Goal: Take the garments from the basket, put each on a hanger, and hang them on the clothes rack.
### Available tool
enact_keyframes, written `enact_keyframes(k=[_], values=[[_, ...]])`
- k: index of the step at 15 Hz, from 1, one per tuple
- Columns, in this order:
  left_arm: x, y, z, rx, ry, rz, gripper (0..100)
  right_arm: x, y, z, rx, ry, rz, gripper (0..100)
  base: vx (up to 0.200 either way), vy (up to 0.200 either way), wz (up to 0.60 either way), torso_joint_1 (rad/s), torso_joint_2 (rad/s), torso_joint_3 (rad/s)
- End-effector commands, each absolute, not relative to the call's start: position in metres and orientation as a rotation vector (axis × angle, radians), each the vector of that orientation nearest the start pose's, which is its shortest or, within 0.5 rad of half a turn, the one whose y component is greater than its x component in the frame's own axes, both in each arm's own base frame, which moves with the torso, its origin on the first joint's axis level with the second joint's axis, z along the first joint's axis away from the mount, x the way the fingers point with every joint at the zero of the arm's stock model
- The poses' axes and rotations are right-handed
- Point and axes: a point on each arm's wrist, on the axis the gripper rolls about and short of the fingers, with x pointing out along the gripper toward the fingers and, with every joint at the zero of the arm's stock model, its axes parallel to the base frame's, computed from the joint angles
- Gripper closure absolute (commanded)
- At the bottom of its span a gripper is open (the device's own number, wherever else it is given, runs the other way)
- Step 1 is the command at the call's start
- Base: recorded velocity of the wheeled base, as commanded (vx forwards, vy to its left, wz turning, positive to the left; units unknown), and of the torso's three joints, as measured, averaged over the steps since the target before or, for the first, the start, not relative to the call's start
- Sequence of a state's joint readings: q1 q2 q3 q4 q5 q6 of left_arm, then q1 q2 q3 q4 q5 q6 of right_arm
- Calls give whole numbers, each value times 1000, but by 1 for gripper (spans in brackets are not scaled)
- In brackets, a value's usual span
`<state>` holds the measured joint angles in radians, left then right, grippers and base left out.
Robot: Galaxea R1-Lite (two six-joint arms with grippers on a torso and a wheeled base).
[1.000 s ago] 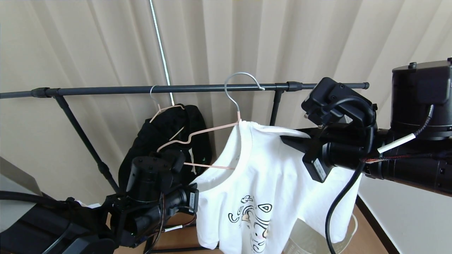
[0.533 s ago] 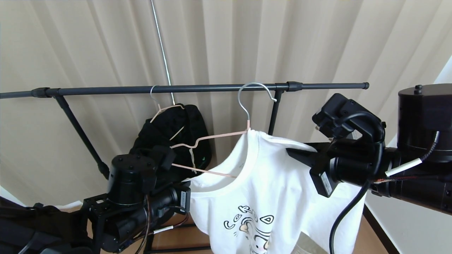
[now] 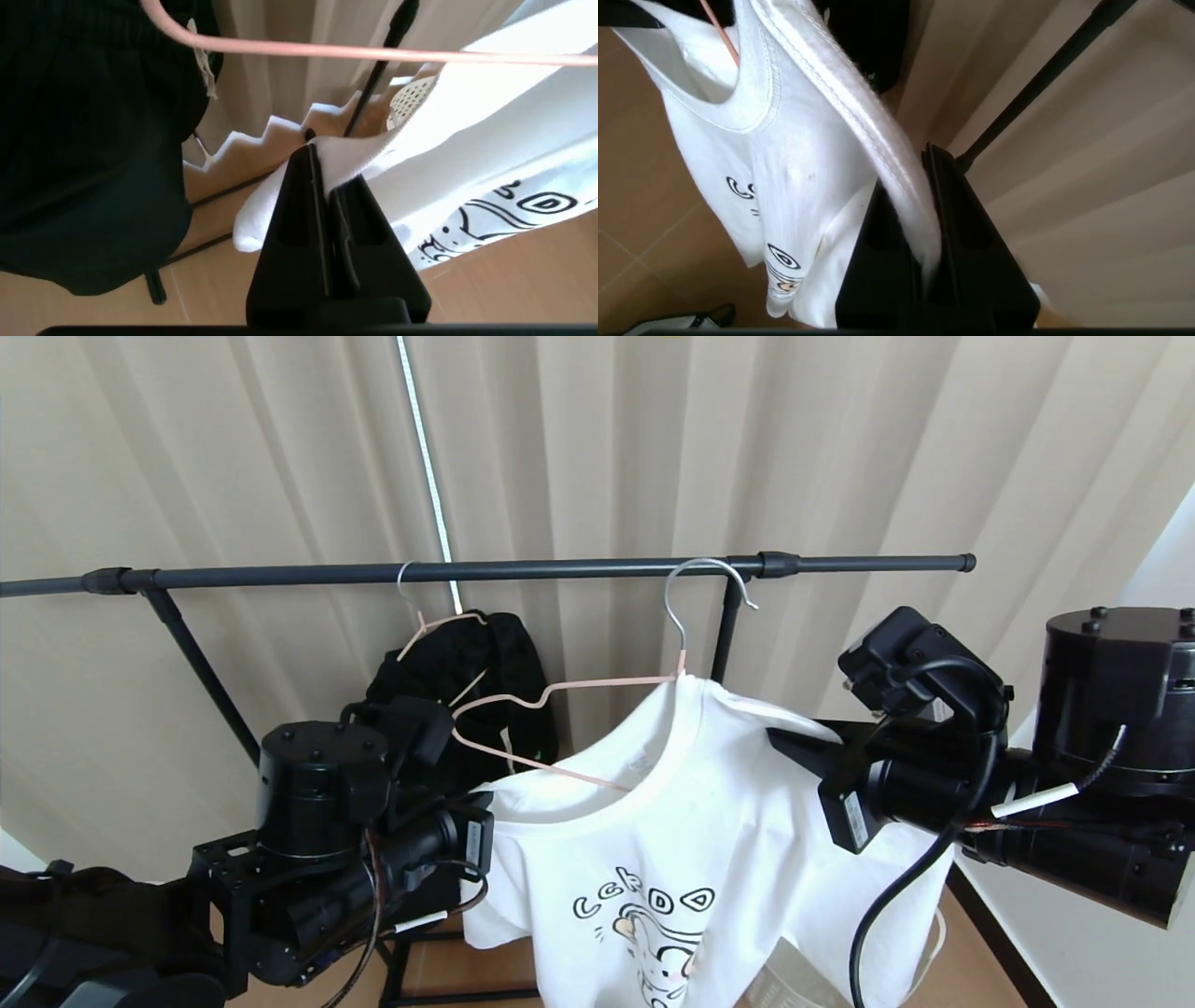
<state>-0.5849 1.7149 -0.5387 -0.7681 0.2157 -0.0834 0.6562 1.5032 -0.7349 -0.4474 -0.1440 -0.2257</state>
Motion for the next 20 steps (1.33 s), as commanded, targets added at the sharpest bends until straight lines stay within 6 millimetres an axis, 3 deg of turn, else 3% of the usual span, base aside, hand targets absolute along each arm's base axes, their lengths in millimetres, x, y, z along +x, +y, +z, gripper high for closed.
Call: enact_keyframes(k=[1, 12, 20], values=[[237, -146, 126, 78, 381, -311, 100, 209, 152, 198, -348, 251, 528, 100, 0, 0, 0, 0, 0, 0], [257, -132, 116, 96, 409, -223, 100, 190, 139, 212, -347, 194, 524, 100, 0, 0, 0, 0, 0, 0], [267, -127, 136, 94, 332, -200, 100, 186, 136, 202, -398, 211, 530, 100, 0, 0, 0, 0, 0, 0]])
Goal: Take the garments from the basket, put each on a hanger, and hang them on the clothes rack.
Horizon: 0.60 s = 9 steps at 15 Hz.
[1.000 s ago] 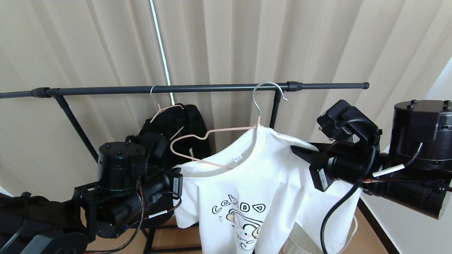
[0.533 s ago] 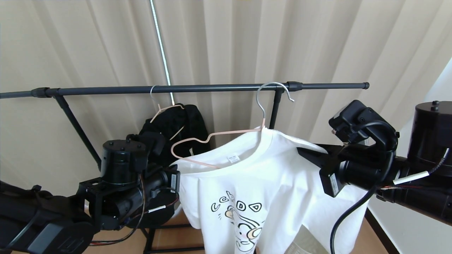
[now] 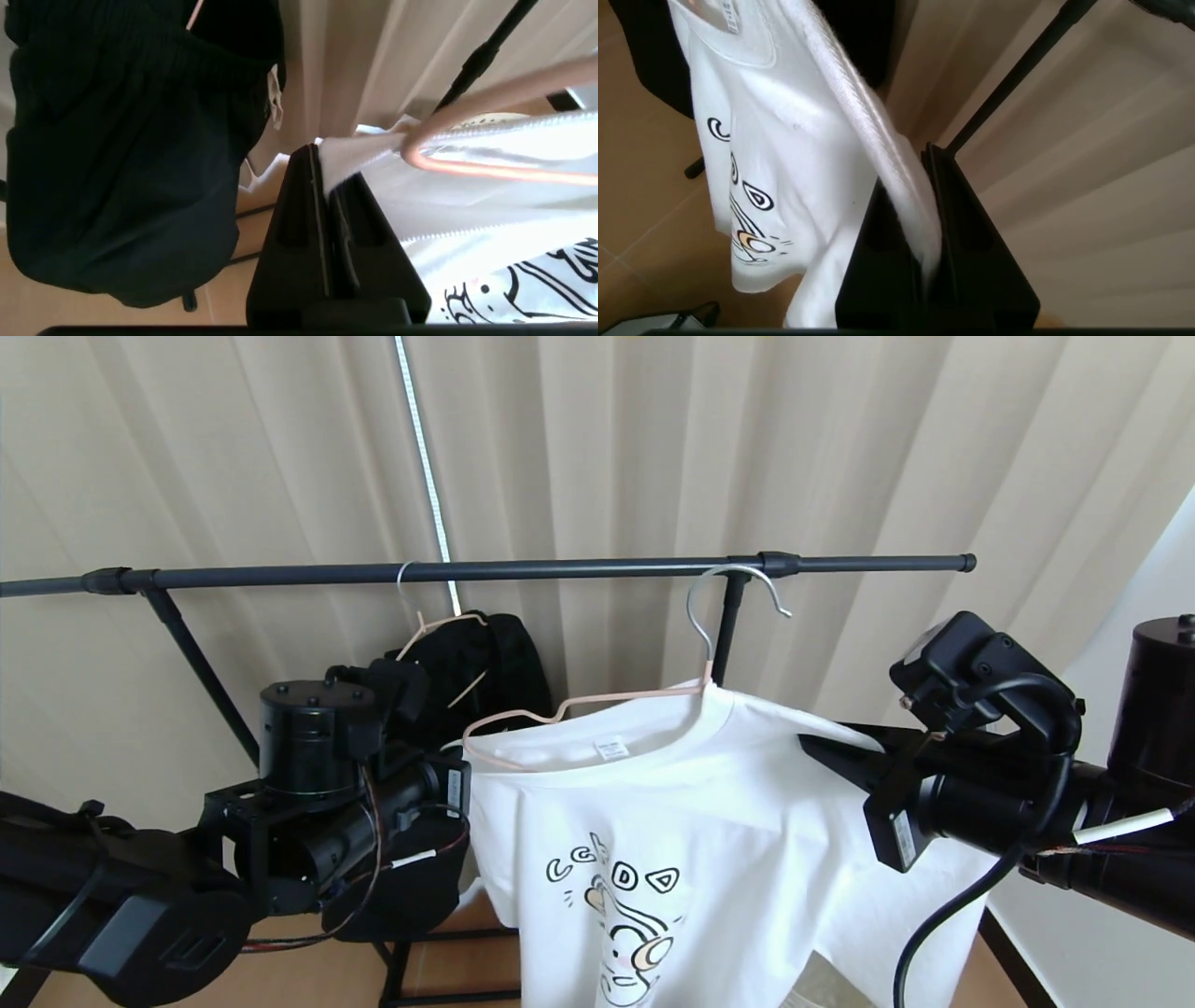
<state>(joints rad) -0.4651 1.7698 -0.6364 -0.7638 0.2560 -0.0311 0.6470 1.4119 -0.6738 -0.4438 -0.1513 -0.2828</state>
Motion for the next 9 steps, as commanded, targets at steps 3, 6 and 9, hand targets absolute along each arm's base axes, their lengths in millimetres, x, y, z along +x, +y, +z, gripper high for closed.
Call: enact_keyframes(k=[3, 6, 9], values=[[259, -125, 152, 144, 307, -215, 100, 187, 137, 199, -406, 222, 531, 100, 0, 0, 0, 0, 0, 0], [252, -126, 174, 159, 318, -216, 100, 186, 137, 196, -415, 230, 534, 100, 0, 0, 0, 0, 0, 0], [247, -128, 185, 188, 350, -232, 100, 185, 136, 192, -426, 242, 536, 100, 0, 0, 0, 0, 0, 0]])
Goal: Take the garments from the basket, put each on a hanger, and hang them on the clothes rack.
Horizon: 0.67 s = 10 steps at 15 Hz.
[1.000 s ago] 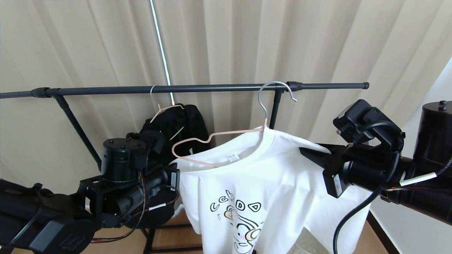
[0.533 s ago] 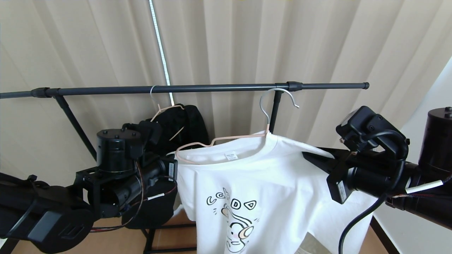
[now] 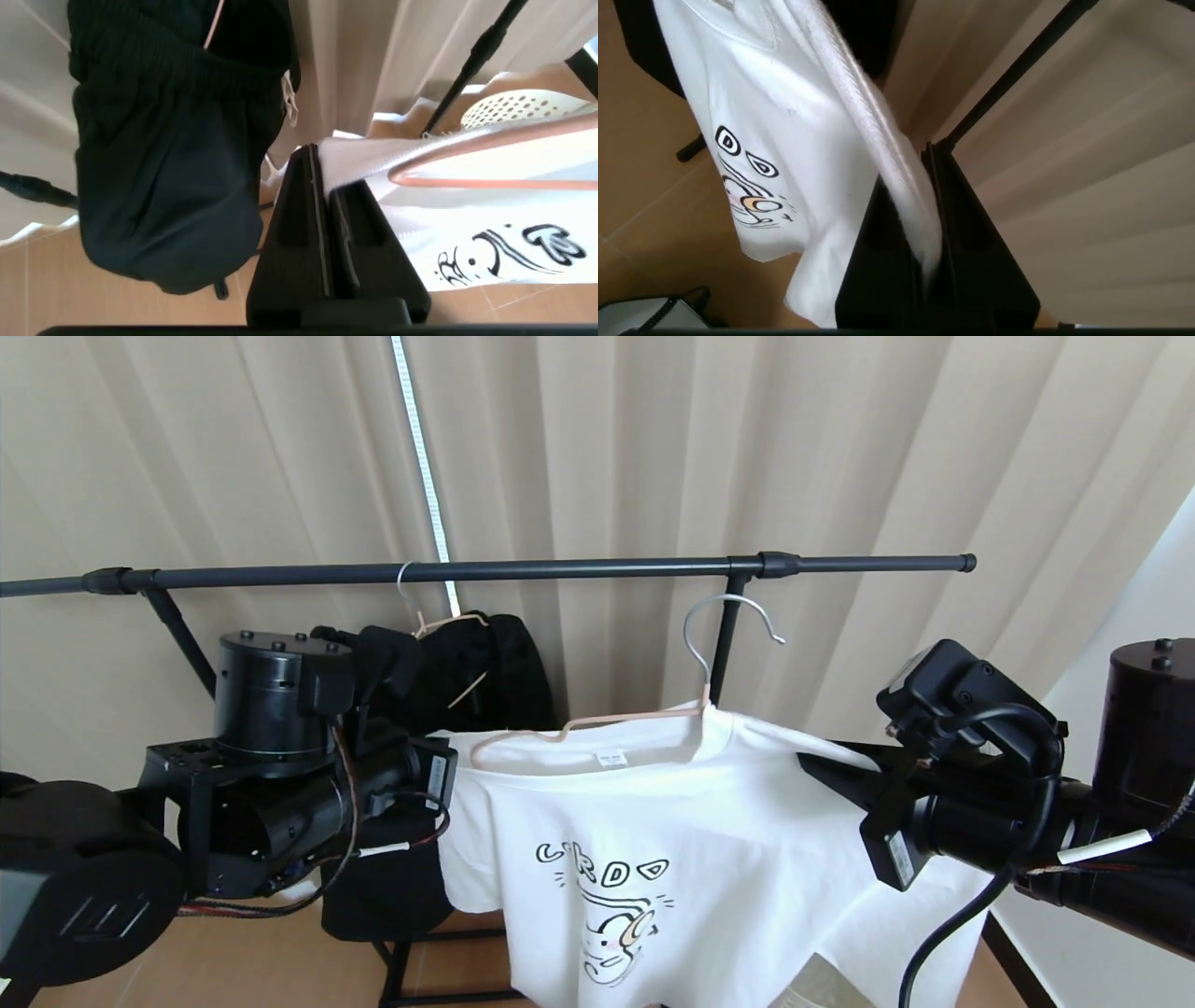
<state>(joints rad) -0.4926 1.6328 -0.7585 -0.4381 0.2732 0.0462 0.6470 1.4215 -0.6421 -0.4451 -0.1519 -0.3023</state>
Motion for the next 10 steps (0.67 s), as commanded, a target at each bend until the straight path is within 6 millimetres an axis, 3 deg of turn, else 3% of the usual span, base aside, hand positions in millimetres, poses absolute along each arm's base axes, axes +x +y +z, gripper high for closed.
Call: enact_keyframes(k=[1, 6, 10], values=[[243, -131, 190, 213, 359, -247, 100, 185, 136, 192, -431, 242, 537, 100, 0, 0, 0, 0, 0, 0], [224, -165, 205, 350, 357, -286, 100, 195, 157, 179, -435, 221, 551, 100, 0, 0, 0, 0, 0, 0], [215, -177, 206, 403, 339, -298, 100, 199, 162, 175, -441, 219, 517, 100, 0, 0, 0, 0, 0, 0]])
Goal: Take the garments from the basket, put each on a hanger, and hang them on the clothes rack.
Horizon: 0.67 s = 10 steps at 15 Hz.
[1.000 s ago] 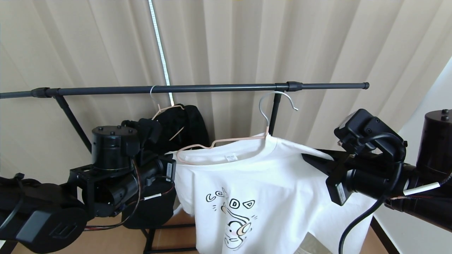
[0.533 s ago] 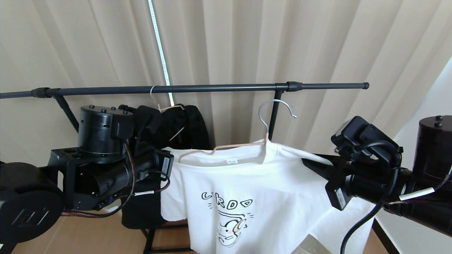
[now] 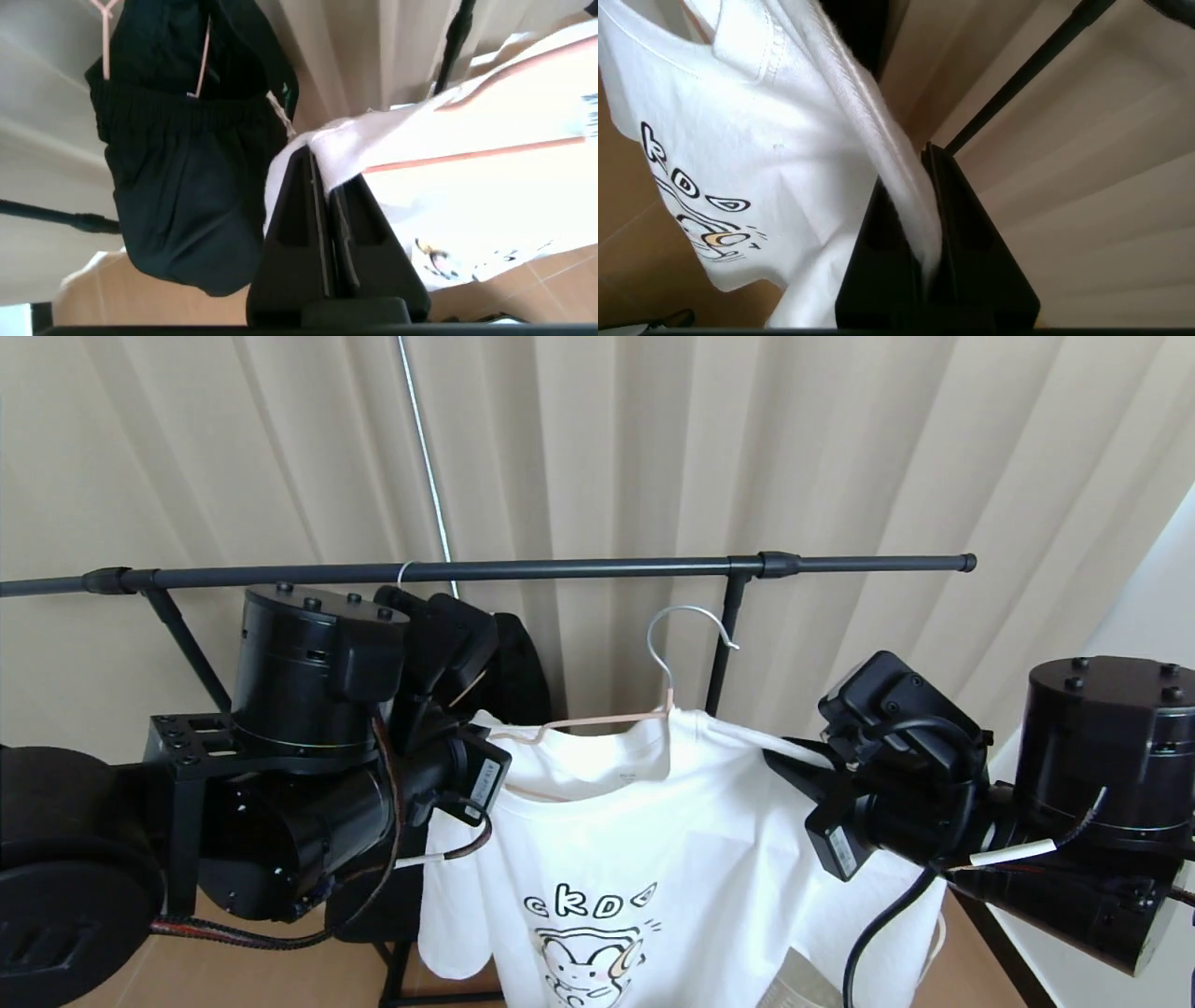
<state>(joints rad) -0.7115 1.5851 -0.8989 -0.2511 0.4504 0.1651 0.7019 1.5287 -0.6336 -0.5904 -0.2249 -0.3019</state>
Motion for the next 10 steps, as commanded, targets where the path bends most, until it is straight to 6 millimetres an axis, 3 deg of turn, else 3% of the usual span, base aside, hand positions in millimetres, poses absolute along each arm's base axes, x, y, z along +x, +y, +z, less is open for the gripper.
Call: enact_keyframes(k=[1, 6, 10], values=[[212, -181, 209, 402, 328, -315, 100, 199, 163, 175, -441, 219, 518, 100, 0, 0, 0, 0, 0, 0], [205, -197, 224, 378, 272, -368, 100, 185, 175, 170, -442, 210, 591, 100, 0, 0, 0, 0, 0, 0], [200, -205, 232, 357, 244, -398, 100, 194, 196, 152, -381, 214, 597, 100, 0, 0, 0, 0, 0, 0]])
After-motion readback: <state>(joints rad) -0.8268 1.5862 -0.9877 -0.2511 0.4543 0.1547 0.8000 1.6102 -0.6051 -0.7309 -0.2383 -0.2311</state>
